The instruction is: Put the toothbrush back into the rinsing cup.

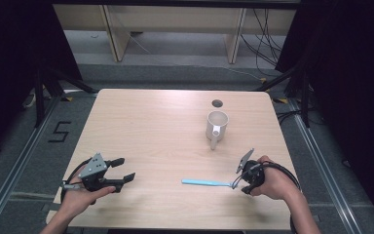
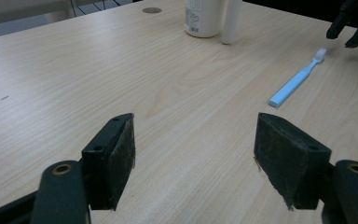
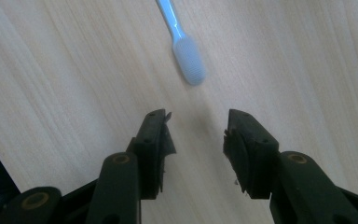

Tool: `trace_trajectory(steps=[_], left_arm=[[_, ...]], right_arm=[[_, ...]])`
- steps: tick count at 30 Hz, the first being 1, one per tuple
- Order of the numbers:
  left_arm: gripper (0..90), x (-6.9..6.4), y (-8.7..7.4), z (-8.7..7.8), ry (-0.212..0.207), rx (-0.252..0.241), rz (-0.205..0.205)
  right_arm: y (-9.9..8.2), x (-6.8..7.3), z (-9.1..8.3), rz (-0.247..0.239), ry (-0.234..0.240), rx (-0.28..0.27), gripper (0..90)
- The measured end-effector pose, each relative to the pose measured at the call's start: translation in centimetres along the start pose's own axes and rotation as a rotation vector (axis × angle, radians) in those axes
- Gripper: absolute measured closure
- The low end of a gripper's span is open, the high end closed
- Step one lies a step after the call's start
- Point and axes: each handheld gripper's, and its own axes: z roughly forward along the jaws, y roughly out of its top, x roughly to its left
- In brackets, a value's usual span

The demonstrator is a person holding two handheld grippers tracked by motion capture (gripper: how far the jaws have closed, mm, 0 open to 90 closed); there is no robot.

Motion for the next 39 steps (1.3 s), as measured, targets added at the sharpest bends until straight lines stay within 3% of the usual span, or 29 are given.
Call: trace_trajectory(steps=[5,26,29,30,31,32,33,34,36,39], left_arm=[[28.8,-0.1,0.1,0.0,-0.001,0.004,0.005],[28.7,-0.8,0.8,0.8,-0.036,0.005,0.032],[28.7,-0.8,0.9,1.0,-0.043,0.004,0.039],[28.7,-0.9,1.0,1.1,-0.049,0.004,0.044],[28.6,-0.9,1.0,1.1,-0.049,0.004,0.044],[28.6,-1.0,1.0,1.3,-0.058,-0.002,0.042],[28.6,-1.0,1.0,1.3,-0.059,-0.001,0.043],[28.5,-1.2,1.1,1.4,-0.059,0.005,0.042],[28.1,-1.2,1.1,1.4,-0.064,0.001,0.042],[27.9,-1.3,1.2,1.6,-0.064,-0.001,0.047]], right_arm=[[0.5,0.1,0.0,0.0,0.003,0.007,58.6],[4.2,0.4,0.3,-0.089,-0.003,0.015,58.6],[4.5,0.6,0.2,-0.065,-0.005,0.025,58.7],[4.8,0.5,0.3,-0.098,-0.006,0.022,58.6],[4.8,0.5,0.3,-0.098,-0.006,0.022,58.6],[4.8,0.8,0.2,-0.068,-0.007,0.031,58.7],[5.0,0.7,0.3,-0.091,0.002,0.022,58.7],[5.1,0.9,0.3,-0.072,-0.005,0.033,58.6],[5.2,0.6,0.4,-0.124,-0.011,0.029,58.6],[5.4,0.8,0.5,-0.103,-0.001,0.035,58.7]])
